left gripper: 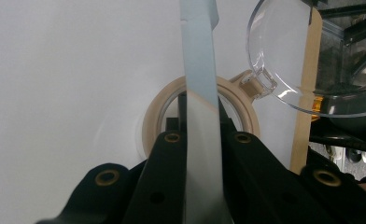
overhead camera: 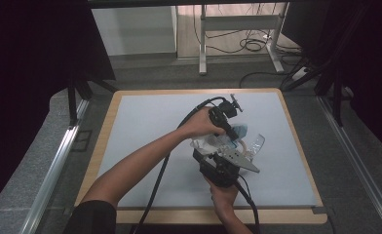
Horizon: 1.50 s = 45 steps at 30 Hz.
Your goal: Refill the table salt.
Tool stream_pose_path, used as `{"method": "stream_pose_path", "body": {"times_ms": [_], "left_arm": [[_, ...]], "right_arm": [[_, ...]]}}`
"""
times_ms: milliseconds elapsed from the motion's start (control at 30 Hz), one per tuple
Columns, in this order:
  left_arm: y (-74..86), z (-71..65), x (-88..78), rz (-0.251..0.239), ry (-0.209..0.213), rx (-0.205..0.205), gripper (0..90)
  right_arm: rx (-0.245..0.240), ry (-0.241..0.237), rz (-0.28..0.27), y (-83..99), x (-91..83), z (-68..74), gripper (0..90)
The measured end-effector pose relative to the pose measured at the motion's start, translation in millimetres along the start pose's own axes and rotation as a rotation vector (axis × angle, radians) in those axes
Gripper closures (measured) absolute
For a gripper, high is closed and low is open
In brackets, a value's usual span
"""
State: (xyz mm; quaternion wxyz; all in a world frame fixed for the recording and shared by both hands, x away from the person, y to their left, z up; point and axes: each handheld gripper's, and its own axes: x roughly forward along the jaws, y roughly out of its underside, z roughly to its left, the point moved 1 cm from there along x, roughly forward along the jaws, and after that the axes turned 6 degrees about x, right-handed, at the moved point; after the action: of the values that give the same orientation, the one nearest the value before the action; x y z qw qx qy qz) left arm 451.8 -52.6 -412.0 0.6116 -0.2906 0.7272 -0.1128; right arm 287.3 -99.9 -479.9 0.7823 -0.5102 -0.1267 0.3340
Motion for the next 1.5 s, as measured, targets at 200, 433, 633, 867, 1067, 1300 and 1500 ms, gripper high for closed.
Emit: {"method": "stream_pose_path", "body": {"times_ms": [200,433,633,867,1067,1300,1500], "left_arm": [[-1.5,0.1,-0.6,0.001,0.005,0.005,89.6],[-2.1,0.7,0.5,0.004,0.012,0.005,89.5],[-2.4,0.6,1.0,0.002,0.017,0.005,89.5],[-1.6,1.2,0.4,-0.001,0.018,0.006,89.5],[-0.3,2.0,1.2,0.0,0.022,0.006,89.5],[0.3,2.3,1.4,-0.004,0.022,0.006,89.5],[0.3,2.7,1.5,-0.007,0.021,0.006,89.5]], "right_arm": [[-0.001,-0.002,-0.004,-1.2,-1.0,-0.3,57.2],[0.002,-0.001,-0.006,-1.9,-1.3,-0.4,57.3],[0.003,-0.001,-0.006,-2.8,-2.4,-0.6,57.3],[0.003,-0.002,-0.006,-3.2,-2.2,-0.3,57.3],[0.002,-0.002,-0.004,-2.8,-1.8,-0.2,57.3],[0.002,-0.004,-0.001,-2.7,-1.9,0.0,57.3],[-0.003,-0.001,-0.002,-2.6,-1.5,-0.6,57.3]]}}
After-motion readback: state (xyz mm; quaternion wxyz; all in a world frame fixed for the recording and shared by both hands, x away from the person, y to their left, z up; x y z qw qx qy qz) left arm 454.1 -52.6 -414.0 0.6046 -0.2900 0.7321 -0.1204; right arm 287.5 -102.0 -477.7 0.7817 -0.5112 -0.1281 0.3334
